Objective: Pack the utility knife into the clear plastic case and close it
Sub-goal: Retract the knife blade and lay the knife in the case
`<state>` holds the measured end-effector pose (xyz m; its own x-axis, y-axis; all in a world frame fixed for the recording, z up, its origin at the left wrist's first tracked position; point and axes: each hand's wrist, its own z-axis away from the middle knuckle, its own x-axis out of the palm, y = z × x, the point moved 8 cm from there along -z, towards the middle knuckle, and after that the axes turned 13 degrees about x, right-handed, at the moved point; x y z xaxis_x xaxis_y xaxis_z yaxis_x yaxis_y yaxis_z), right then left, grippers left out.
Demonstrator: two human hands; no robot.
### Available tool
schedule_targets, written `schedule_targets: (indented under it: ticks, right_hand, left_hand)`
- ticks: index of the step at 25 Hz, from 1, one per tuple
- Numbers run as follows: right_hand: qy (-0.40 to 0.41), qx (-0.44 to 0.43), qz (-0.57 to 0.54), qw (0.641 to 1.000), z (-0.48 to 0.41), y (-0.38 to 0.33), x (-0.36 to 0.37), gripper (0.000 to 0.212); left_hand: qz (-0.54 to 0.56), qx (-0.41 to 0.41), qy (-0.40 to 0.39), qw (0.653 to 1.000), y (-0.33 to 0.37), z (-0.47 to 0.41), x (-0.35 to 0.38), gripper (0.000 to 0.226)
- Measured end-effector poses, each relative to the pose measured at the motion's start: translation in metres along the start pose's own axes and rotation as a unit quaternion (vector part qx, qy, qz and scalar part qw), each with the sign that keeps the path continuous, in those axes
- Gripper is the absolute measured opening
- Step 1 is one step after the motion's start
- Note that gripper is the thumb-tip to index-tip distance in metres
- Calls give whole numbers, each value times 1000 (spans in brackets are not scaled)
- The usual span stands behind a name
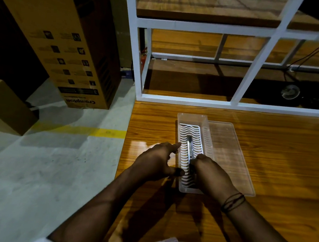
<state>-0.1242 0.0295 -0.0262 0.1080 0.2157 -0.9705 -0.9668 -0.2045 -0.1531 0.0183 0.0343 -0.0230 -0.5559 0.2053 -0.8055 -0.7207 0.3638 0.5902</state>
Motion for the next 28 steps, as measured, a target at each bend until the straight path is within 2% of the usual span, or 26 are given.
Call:
schedule_targets:
  ticks: [4, 6, 9, 13, 15, 18, 19, 21, 28]
  right_hand:
    - [2, -13, -18, 1000, 2, -1, -2, 25]
    - [14, -17, -61, 998, 3, 2, -11, 27]
    - [124, 14, -152, 980, -1, 25, -38, 31]
    - [238, 134, -233, 933, -6, 91, -55, 31]
    - [211, 216, -245, 921, -12, 124, -44, 36]
    - [53, 373, -152, 914, -15, 162, -10, 59]
    - [11, 395, -121, 910, -13, 168, -2, 69]
    - [-24, 400, -89, 912, -11, 169, 6, 84]
    - [-9, 422, -145, 895, -13, 161, -2, 96]
  left_hand:
    - [-8, 9, 2, 1000, 4, 0, -3, 95]
    - [-12, 15, 2, 1000, 5, 0, -3, 94]
    - [-1, 15, 0, 1000, 7, 1, -4, 93]
    - [40, 18, -13, 999, 12, 0, -4, 89]
    - [53, 18, -17, 998, 12, -1, -3, 87]
    - [65, 5, -26, 998, 8, -3, 0, 92]
    - [71, -2, -27, 997, 7, -3, 1, 94]
    - [88, -8, -25, 996, 5, -3, 3, 95]
    - [180, -30, -2, 983, 2, 1, 7, 96]
